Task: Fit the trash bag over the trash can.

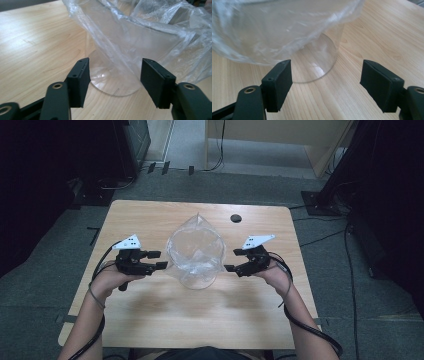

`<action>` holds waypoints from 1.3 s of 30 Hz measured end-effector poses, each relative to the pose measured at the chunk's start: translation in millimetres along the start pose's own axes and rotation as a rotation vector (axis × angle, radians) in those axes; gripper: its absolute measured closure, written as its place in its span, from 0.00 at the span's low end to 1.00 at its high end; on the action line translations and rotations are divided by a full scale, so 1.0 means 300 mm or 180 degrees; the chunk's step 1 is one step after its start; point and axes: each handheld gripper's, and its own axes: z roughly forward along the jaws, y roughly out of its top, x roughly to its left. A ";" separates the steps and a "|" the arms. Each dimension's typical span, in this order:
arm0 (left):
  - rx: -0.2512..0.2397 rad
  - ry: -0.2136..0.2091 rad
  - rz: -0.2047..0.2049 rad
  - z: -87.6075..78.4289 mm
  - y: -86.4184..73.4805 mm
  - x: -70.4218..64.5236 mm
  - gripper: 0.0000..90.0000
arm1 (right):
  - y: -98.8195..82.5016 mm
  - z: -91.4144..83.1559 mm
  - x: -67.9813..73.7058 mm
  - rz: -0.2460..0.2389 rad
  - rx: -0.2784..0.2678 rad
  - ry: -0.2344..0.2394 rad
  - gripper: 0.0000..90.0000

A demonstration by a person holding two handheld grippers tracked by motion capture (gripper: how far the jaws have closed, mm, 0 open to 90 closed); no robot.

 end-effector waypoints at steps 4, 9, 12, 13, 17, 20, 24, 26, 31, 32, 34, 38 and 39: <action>-0.0036 0.0016 -0.0058 -0.009 -0.012 0.016 0.43 | -0.018 0.000 -0.020 0.0052 0.0020 -0.0034 0.28; -0.0047 0.0033 0.0007 -0.016 -0.026 0.023 0.42 | -0.031 -0.001 -0.033 0.0097 0.0011 -0.0053 0.28; -0.0079 0.0022 0.0010 -0.022 -0.033 0.027 0.42 | -0.039 0.001 -0.041 0.0112 0.0017 -0.0065 0.28; -0.0079 0.0021 0.0005 -0.023 -0.036 0.027 0.42 | -0.041 0.001 -0.043 0.0126 0.0017 -0.0070 0.28; -0.0184 -0.0031 -0.0056 -0.037 -0.044 0.034 0.41 | -0.051 0.002 -0.054 0.0161 0.0018 -0.0092 0.28; -0.0306 -0.0063 -0.0108 -0.063 -0.035 0.034 0.41 | -0.057 0.001 -0.061 0.0182 0.0021 -0.0101 0.28; -0.0422 -0.0071 -0.0153 -0.093 -0.019 0.034 0.41 | -0.064 0.000 -0.069 0.0219 0.0032 -0.0122 0.28; -0.0336 -0.0015 -0.0089 -0.098 -0.019 0.034 0.41 | -0.067 -0.001 -0.073 0.0220 0.0033 -0.0133 0.28; -0.0173 0.0058 -0.0065 -0.097 -0.041 0.046 0.42 | -0.075 -0.003 -0.081 0.0258 0.0037 -0.0155 0.28; -0.0159 0.0069 -0.0060 -0.098 -0.046 0.050 0.42 | -0.076 -0.004 -0.081 0.0259 0.0039 -0.0152 0.28; -0.0110 0.0105 -0.0056 -0.102 -0.054 0.056 0.42 | -0.078 -0.006 -0.083 0.0273 0.0048 -0.0152 0.28; -0.0039 0.0169 -0.0058 -0.105 -0.070 0.068 0.41 | -0.083 -0.010 -0.091 0.0292 0.0038 -0.0166 0.28; -0.0019 0.0181 -0.0054 -0.103 -0.075 0.070 0.41 | -0.084 -0.012 -0.093 0.0297 0.0043 -0.0174 0.28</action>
